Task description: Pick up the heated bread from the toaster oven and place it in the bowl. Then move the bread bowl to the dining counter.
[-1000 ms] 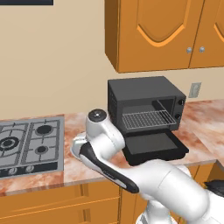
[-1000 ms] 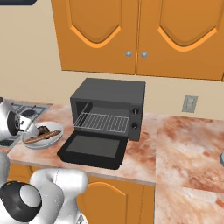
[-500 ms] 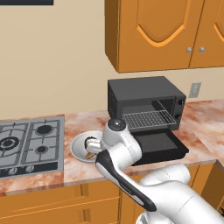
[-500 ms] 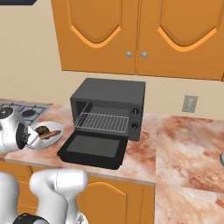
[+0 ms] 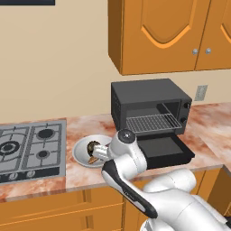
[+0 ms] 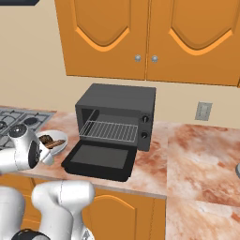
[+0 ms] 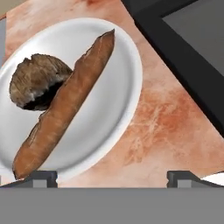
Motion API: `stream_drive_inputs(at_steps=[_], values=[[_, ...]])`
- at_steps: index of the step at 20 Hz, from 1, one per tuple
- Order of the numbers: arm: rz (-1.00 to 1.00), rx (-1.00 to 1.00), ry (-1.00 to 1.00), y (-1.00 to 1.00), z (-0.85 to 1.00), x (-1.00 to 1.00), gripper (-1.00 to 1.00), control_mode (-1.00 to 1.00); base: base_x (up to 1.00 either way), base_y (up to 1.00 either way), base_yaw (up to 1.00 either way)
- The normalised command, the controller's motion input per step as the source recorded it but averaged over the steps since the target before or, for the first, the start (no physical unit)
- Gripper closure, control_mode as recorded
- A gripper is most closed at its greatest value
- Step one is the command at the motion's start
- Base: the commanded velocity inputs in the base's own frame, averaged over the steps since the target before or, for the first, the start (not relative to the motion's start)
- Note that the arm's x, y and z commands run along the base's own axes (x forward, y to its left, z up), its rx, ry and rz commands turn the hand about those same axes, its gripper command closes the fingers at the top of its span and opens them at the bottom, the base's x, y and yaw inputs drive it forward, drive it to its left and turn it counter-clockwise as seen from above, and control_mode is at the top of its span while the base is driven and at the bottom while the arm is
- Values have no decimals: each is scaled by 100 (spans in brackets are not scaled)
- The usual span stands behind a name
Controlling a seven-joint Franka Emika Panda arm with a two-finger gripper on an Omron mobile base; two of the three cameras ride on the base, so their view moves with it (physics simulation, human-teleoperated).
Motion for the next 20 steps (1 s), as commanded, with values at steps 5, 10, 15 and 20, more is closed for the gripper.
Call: stream_drive_inputs(at_steps=[5,10,15,20], values=[[0,0,0,1,-18,41,-100,-100,0,0,0],[-2,0,0,3,-20,40,-100,-100,0,0,0],[-1,0,3,13,-22,30,-100,-100,0,0,0],[0,0,1,8,-7,12,100,-100,0,0,0]])
